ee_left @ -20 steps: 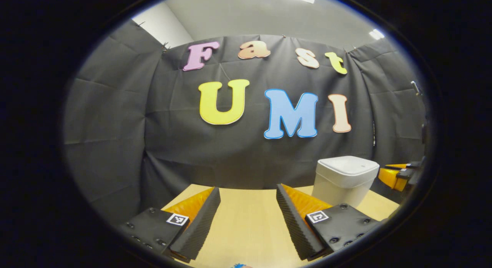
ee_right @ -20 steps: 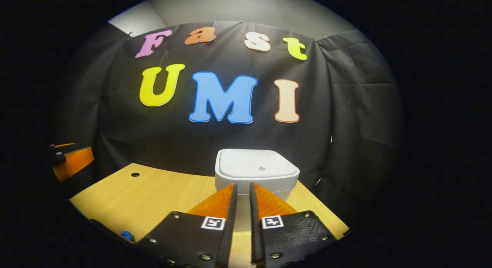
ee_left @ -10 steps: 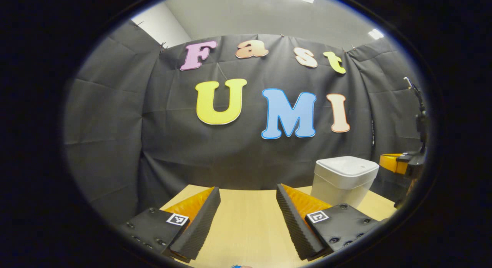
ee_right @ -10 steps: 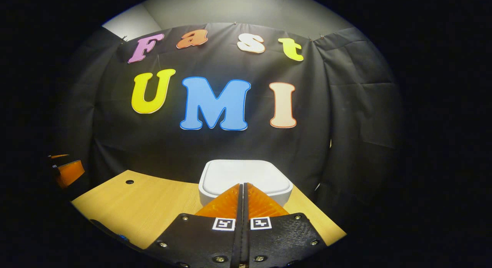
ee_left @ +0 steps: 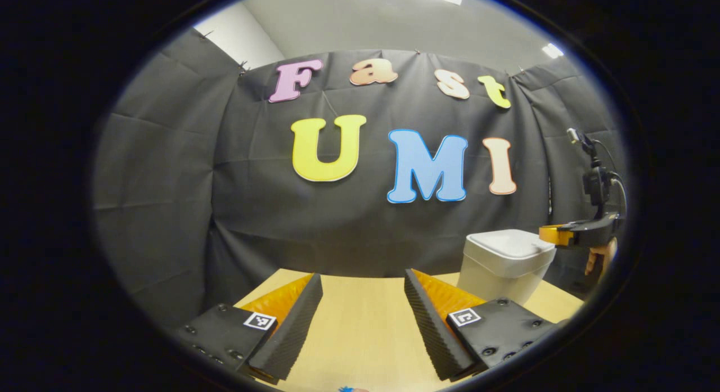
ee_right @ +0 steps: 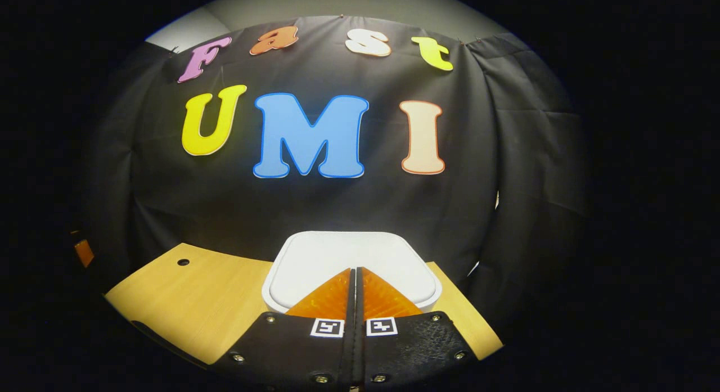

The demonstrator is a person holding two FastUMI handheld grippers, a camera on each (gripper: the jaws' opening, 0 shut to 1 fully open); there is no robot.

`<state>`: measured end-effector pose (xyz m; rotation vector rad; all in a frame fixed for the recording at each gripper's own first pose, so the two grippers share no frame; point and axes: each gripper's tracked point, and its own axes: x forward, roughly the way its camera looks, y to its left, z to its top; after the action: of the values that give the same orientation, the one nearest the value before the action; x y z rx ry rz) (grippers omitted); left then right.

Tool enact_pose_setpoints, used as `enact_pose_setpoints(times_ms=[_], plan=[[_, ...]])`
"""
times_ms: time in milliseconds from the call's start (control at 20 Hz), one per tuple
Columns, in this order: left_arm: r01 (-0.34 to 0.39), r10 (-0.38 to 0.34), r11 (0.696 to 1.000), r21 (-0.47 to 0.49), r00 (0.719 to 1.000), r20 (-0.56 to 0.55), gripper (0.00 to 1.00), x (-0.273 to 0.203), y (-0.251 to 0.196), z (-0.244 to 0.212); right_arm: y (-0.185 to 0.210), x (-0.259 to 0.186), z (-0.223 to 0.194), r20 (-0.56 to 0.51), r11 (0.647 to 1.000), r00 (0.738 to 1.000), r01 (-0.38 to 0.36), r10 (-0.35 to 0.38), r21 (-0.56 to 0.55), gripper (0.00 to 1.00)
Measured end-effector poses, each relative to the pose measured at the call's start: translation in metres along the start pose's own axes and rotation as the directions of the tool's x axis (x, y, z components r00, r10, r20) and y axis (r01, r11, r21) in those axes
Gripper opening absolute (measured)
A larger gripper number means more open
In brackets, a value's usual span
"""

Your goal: Press the lid of the desktop garbage bin to open it, pick up the crumpled paper on the desktop and throw it into the bin, then pick up the pop can on the desktop and drop it into the bin, and finally close the garbage bin lid.

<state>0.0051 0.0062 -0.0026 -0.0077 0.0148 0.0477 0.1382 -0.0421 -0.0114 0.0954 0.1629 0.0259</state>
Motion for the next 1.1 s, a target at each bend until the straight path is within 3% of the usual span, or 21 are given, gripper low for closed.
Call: enact_pose_setpoints(times_ms=[350, 650, 900, 1100], plan=[[-0.018, 0.018, 1.000, 0.002, 1.000, -0.008, 0.98, 0.002, 0.004, 0.000, -0.002, 0.016, -0.013, -0.103, 0.995, 0.994, -0.039, 0.048, 0.094, 0.01], [0.001, -0.002, 1.000, -0.015, 1.000, -0.018, 0.99, 0.012, -0.005, -0.003, 0.001, 0.014, -0.024, -0.187, 0.994, 0.977, -0.088, 0.100, 0.071, 0.01], [0.019, -0.020, 0.999, -0.027, 1.000, -0.014, 0.99, 0.015, -0.014, -0.002, -0.002, 0.014, -0.023, -0.159, 0.998, 0.987, -0.038, 0.030, -0.048, 0.01], [0.008, -0.008, 0.999, -0.032, 1.000, 0.005, 0.99, 0.010, -0.009, 0.005, -0.001, 0.012, -0.008, -0.117, 0.998, 0.992, -0.039, 0.044, 0.040, 0.01]])
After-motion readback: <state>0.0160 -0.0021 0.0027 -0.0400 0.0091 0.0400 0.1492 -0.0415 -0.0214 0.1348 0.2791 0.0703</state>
